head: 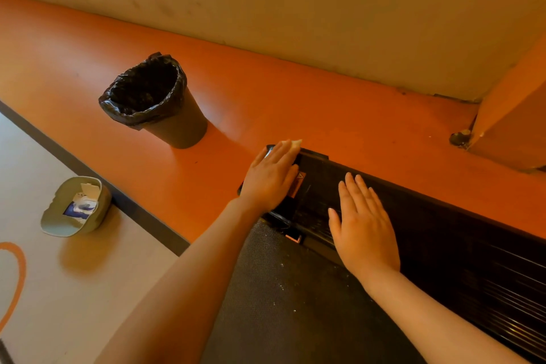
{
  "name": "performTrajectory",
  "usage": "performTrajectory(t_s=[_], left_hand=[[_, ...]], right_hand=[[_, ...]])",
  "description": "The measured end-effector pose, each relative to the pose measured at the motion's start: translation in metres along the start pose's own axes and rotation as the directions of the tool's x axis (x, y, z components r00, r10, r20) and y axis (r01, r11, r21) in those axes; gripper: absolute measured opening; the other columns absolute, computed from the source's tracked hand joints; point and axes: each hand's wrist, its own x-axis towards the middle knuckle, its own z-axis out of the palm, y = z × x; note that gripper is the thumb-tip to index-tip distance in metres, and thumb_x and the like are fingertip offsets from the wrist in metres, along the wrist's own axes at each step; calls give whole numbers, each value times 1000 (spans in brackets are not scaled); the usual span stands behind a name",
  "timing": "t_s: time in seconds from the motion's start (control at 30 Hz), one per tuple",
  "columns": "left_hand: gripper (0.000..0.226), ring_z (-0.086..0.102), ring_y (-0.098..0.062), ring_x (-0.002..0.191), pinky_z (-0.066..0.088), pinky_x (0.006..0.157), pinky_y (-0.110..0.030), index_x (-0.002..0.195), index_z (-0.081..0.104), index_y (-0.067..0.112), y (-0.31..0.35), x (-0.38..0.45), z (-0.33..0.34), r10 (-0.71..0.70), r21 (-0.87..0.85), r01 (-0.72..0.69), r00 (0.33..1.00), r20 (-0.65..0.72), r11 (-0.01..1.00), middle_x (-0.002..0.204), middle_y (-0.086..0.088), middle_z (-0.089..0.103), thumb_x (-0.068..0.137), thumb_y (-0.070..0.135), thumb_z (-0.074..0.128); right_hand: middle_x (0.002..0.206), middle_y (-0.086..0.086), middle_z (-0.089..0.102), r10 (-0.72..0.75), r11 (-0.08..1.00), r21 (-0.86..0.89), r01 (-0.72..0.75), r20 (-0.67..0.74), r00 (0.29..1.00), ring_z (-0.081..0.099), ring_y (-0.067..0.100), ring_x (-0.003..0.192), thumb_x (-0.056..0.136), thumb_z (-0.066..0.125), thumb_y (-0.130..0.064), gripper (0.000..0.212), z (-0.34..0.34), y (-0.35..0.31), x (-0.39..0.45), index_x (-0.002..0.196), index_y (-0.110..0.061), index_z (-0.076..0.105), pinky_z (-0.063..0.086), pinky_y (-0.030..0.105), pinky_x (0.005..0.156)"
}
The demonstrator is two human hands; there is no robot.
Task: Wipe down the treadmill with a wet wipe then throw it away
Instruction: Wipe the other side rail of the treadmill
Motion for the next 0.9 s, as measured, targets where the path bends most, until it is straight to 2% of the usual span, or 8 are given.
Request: performTrajectory(t_s=[0.1, 0.23, 0.4, 0.47, 0.57, 0.7, 0.77, 0.9], left_hand=[[55, 23, -18, 146, 5, 121, -38, 150, 35, 23, 5, 21, 0, -29, 33, 28, 998, 48, 999, 156, 1, 33, 102, 48, 28], [61, 41, -18, 133, 11, 118, -35, 138, 51, 17, 30, 28, 5, 134, -55, -131, 990, 52, 990, 142, -1, 51, 93, 49, 26], [62, 41, -15, 134, 7, 118, -34, 141, 48, 22, 28, 25, 9, 199, -50, -197, 980, 31, 979, 143, 2, 51, 92, 50, 21], [59, 39, -15, 136, 5, 118, -36, 142, 47, 24, 19, 27, 5, 178, -13, -177, 983, 44, 984, 145, 3, 49, 95, 50, 22], [57, 36, -17, 139, 6, 120, -42, 144, 43, 25, 2, 32, -2, 108, 72, -113, 992, 73, 991, 148, 2, 45, 98, 51, 22], [50, 36, -19, 139, 9, 121, -44, 144, 43, 24, -5, 35, -5, 57, 77, -65, 993, 103, 995, 148, 0, 45, 101, 45, 29], [56, 38, -19, 137, 8, 120, -42, 141, 47, 22, 7, 34, -7, 65, 18, -67, 993, 100, 998, 146, 0, 47, 93, 42, 28], [63, 46, -16, 130, 10, 119, -38, 133, 55, 17, 39, 31, 2, 197, -105, -189, 977, 82, 976, 137, -1, 56, 84, 42, 24]], right_hand=[[144, 17, 49, -4, 1000, -3, 4, 2, 1000, 43, 30, 136, 96, 28, -37, 59, -1, -1, 0, 135, 0, 53, 37, 42, 109], [145, 17, 47, 8, 1000, 13, -8, 0, 1000, 41, 29, 138, 99, 43, -31, 48, 0, 0, 0, 136, -1, 53, 34, 42, 110], [146, 17, 46, 6, 1000, 14, -6, 18, 1000, 40, 29, 138, 94, 56, -29, 51, 0, 1, 0, 136, 0, 53, 36, 43, 110], [145, 17, 47, 11, 1000, 18, -11, 0, 1000, 42, 29, 137, 99, 48, -29, 47, 1, 1, 0, 135, -1, 53, 36, 42, 110], [144, 17, 49, 7, 1000, 23, -7, -12, 1000, 44, 29, 136, 97, 30, -37, 57, 0, 0, 0, 134, -1, 54, 36, 41, 109], [143, 17, 49, 4, 1000, 21, -4, -5, 1000, 44, 29, 136, 96, 28, -37, 58, 0, 0, 1, 134, -1, 54, 36, 41, 109], [144, 17, 48, 4, 1000, 14, -4, 2, 1000, 43, 29, 137, 97, 31, -36, 56, 0, 0, 1, 135, -1, 54, 35, 41, 109], [145, 17, 48, 7, 999, 31, -8, 11, 1000, 41, 30, 138, 95, 53, -28, 47, 1, 0, 1, 134, 0, 55, 34, 42, 110]])
